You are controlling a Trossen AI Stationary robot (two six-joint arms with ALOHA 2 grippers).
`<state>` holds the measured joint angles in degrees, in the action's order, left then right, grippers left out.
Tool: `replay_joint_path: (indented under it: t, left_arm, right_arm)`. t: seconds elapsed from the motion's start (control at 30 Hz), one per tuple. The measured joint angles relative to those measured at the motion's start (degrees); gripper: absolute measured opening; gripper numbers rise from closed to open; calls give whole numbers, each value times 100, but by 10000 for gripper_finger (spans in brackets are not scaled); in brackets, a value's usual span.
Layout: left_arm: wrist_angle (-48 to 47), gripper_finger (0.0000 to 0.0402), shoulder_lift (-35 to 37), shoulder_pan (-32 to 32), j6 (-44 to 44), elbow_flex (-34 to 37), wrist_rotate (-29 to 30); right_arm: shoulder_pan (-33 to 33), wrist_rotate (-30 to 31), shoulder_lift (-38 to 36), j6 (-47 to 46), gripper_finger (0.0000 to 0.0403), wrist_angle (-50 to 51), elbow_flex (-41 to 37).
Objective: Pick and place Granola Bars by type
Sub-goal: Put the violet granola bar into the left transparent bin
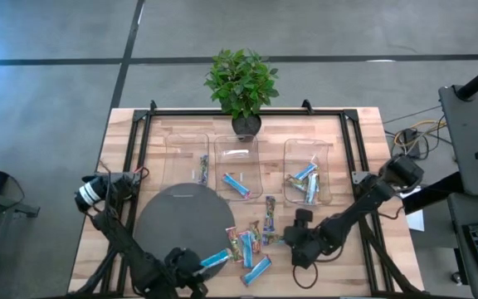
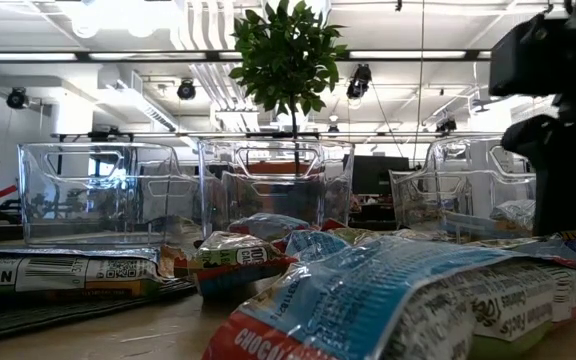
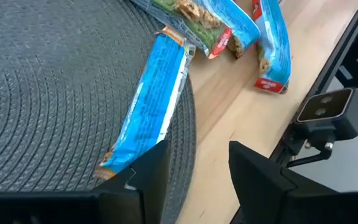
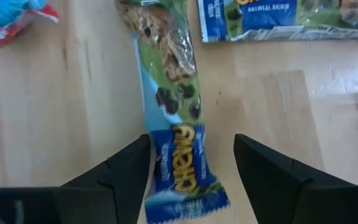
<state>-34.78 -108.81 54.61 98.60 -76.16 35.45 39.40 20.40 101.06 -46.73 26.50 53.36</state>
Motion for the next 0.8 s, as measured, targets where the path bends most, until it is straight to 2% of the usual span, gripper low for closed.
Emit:
replay_joint_path:
  t: [0.23, 0.47, 0.67, 0.8]
  left_arm:
    - [-184, 149, 104, 35, 42, 50, 54]
    - [-331, 149, 127, 31, 44, 48, 71]
    - [-357, 149, 127, 31, 44, 48, 157]
    - [-392, 149, 159, 26, 43, 48, 165]
  right_arm:
    - [-210, -705, 223, 62, 212, -33, 35]
    - [-199, -760, 194, 46, 147, -21, 30]
    - [-199, -1155, -249, -106, 80, 203, -35]
    - [-181, -1149, -1009, -413, 61, 203, -15]
